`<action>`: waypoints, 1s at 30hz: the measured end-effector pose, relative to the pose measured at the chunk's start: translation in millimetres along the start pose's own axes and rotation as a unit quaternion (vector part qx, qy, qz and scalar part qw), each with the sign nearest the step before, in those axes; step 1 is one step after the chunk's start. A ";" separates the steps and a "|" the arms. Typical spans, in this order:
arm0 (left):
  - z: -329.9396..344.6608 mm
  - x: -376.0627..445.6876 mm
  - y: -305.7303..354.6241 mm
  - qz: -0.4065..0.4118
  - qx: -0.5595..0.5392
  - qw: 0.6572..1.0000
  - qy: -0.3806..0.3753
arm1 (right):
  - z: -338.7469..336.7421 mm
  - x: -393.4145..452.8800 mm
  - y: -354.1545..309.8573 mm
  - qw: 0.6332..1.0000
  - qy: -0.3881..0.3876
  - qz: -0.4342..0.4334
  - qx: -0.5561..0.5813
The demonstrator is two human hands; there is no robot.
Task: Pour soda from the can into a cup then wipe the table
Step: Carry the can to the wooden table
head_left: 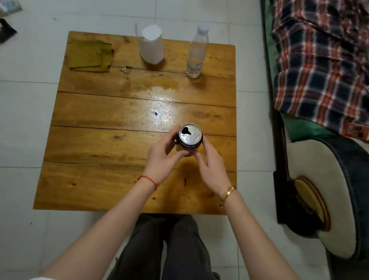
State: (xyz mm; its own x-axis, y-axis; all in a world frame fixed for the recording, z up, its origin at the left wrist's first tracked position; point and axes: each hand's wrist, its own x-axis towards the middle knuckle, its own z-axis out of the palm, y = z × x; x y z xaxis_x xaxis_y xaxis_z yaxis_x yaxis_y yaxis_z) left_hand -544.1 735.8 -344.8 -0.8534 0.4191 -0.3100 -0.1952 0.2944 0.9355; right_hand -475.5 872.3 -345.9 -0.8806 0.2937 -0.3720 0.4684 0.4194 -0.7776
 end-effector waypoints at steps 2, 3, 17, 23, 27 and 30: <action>2.8 11.0 -25.6 0.002 0.012 1.000 -0.008 | 12.0 12.3 19.1 1.000 -0.007 0.005 -0.008; 4.0 15.8 -37.9 0.002 0.016 1.000 -0.011 | 17.5 18.0 27.6 1.000 -0.011 0.007 -0.012; 16.3 44.0 -114.2 0.006 0.033 0.999 -0.018 | 50.5 59.9 89.3 0.999 -0.027 0.000 -0.022; 20.3 43.2 -124.1 0.010 0.048 0.999 -0.014 | 52.7 61.4 100.3 0.999 -0.042 0.003 -0.016; 23.0 42.5 -130.7 0.006 0.064 0.998 -0.013 | 53.4 60.6 106.0 0.998 -0.054 0.009 -0.015; 24.0 41.1 -132.2 0.014 0.077 0.997 -0.012 | 54.9 60.1 108.4 0.998 -0.062 0.014 -0.012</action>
State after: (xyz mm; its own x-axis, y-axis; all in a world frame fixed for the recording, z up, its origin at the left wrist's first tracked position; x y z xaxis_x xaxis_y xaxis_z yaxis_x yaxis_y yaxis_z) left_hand -541.7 734.7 -485.3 -0.8448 0.4495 -0.2903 -0.0931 0.4107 0.9070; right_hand -481.6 888.2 -480.4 -0.8684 0.1970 -0.4550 0.4935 0.4334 -0.7541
